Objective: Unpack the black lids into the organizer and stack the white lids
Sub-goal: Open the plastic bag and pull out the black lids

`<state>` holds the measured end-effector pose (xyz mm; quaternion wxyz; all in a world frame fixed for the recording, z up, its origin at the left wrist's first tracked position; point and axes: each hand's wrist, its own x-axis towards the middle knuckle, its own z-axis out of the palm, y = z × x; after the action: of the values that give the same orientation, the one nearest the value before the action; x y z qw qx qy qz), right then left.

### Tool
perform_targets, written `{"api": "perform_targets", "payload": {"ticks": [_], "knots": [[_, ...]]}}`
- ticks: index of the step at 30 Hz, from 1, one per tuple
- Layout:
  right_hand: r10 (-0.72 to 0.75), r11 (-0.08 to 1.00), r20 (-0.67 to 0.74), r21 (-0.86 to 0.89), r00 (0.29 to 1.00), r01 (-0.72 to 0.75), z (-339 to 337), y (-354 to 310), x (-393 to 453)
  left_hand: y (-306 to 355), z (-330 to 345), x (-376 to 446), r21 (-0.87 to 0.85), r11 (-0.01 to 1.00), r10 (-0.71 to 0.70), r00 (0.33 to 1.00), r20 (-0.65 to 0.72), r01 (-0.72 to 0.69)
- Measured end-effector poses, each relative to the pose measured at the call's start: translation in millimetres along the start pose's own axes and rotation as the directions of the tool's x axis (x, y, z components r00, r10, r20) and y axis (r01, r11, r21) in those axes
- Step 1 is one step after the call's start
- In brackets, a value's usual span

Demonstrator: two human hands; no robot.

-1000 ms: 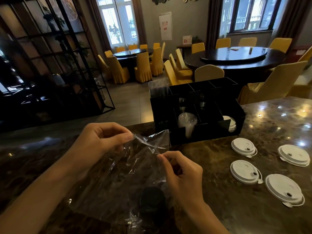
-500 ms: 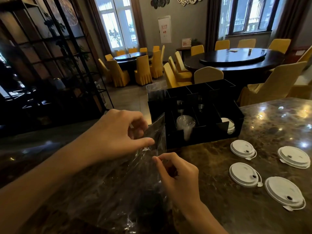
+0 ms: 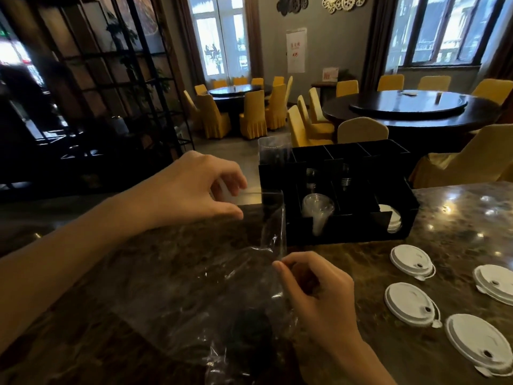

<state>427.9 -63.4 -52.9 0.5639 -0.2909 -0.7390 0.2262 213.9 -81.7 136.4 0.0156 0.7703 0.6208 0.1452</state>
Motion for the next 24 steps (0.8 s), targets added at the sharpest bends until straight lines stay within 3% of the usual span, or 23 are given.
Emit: {"api": "perform_targets", "payload": {"ticks": [4, 7, 10, 12, 14, 17, 20, 24], "knots": [[-0.105, 0.992, 0.013, -0.067, 0.994, 0.106, -20.1, -11.7, 21.6, 10.7, -3.9, -31.7, 0.2, 0.971, 0.147, 0.987, -0.066, -0.131], [-0.257, 0.958, 0.165, -0.086, 0.952, 0.273, -37.0, -28.8, 54.9, 17.9, -6.1, -57.3, 0.251, 0.957, 0.153, 0.988, 0.003, -0.149], [-0.332, 0.88, 0.53, -0.123, 0.78, 0.458, -42.4, -50.2, 93.0, 18.9, -0.4, -73.8, 0.278, 0.958, 0.061, 0.997, 0.051, -0.073], [-0.266, 0.825, 0.746, -0.152, 0.611, 0.545, -35.0, -60.7, 113.5, 16.8, 7.5, -79.6, 0.369, 0.929, 0.031, 0.999, 0.044, -0.045], [-0.193, 0.78, 0.85, -0.17, 0.49, 0.602, -24.0, -65.5, 128.8, 15.7, 13.8, -83.6, 0.463, 0.886, 0.01, 1.0, 0.006, -0.012], [-0.132, 0.755, 0.905, -0.173, 0.405, 0.632, -14.4, -65.9, 141.2, 12.4, 15.6, -89.1, 0.525, 0.849, -0.025, 0.996, -0.08, 0.064], [-0.141, 0.75, 0.915, -0.15, 0.377, 0.645, -12.9, -63.5, 147.1, 4.9, 9.2, -94.4, 0.403, 0.9, -0.115, 0.982, -0.149, 0.166], [-0.128, 0.736, 0.924, -0.155, 0.359, 0.659, -12.6, -61.1, 154.6, -9.0, 1.7, -96.8, 0.267, 0.933, -0.213, 0.969, -0.125, 0.24]]}}
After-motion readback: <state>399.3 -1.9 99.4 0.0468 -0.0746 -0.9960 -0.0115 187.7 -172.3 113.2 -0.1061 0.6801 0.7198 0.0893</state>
